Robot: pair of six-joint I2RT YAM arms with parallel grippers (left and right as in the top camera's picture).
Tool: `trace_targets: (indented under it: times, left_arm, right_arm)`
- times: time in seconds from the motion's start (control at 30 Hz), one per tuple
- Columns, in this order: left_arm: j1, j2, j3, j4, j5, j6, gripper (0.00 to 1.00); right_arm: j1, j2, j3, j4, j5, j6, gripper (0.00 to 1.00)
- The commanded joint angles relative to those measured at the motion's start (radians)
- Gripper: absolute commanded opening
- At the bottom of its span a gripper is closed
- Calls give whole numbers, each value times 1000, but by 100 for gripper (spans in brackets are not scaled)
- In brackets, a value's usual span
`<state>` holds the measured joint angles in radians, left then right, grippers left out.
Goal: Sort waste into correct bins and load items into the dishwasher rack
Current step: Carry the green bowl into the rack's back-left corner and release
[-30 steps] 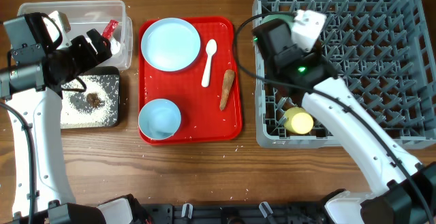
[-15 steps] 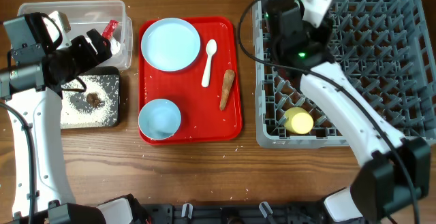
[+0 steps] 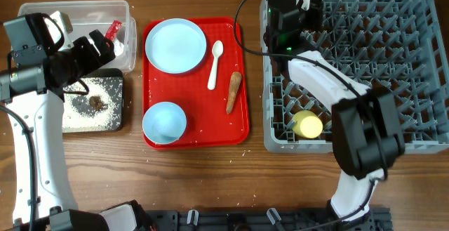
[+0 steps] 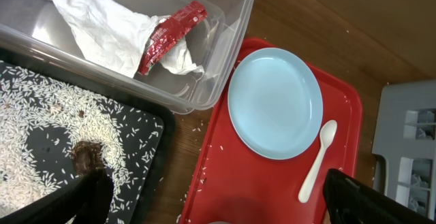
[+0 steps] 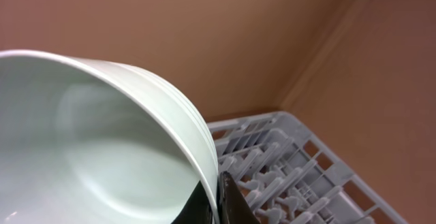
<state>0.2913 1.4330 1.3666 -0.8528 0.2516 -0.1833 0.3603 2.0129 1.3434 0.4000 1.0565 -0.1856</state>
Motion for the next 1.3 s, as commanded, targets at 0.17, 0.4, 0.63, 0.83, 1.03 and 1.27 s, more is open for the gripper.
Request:
trace_targets:
  times: [0.17, 0.4, 0.63, 0.83, 1.03, 1.27]
  left_arm:
    - [6, -13, 14, 3, -3, 19, 100]
    - [6, -13, 14, 3, -3, 19, 100]
    - [6, -13, 14, 3, -3, 19, 100]
    - [6, -13, 14, 3, -3, 19, 100]
    - [6, -13, 14, 3, -3, 19, 100]
    - [6, -13, 14, 3, -3, 19, 100]
  right_arm:
    - [-27, 76, 10, -13, -24, 85, 4]
    - [-27, 76, 5, -89, -72, 156, 4]
    - [-27, 76, 5, -115, -71, 186, 4]
    - [-15, 76, 5, -148, -74, 186, 23]
    - [34, 76, 5, -247, -161, 185, 54]
    - [97, 34, 5, -275, -161, 198, 56]
